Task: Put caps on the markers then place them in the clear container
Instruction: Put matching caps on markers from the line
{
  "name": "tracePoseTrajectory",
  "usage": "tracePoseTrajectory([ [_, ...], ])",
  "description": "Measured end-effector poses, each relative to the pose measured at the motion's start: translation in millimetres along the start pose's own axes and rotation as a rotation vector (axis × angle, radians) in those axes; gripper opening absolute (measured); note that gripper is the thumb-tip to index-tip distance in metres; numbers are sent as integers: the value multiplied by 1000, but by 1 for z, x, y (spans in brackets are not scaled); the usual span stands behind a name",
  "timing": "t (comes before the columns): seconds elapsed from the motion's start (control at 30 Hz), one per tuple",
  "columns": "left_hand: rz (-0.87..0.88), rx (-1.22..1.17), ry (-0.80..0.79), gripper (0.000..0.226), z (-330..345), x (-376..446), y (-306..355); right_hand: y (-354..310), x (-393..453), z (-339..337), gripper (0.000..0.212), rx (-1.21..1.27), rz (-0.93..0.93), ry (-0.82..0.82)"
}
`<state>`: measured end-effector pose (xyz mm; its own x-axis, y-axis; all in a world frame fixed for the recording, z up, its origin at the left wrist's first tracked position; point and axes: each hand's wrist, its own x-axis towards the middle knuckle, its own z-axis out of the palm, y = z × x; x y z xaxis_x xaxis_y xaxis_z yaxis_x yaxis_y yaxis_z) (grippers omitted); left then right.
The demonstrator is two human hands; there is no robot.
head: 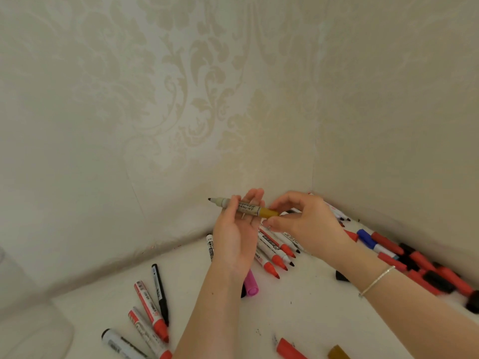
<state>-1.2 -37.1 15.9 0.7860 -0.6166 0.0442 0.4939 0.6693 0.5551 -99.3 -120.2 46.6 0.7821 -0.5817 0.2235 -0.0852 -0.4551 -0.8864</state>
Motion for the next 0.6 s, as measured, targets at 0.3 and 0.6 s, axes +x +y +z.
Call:
tracePoseTrajectory([
  [0.3,-73,195,-27,24,2,-9,8,1,-2,-4,22,49,-102,132],
  [0.6,-91,-4,-16,19,5,-11,13,-27,8,-3,15,-237,-347,98],
])
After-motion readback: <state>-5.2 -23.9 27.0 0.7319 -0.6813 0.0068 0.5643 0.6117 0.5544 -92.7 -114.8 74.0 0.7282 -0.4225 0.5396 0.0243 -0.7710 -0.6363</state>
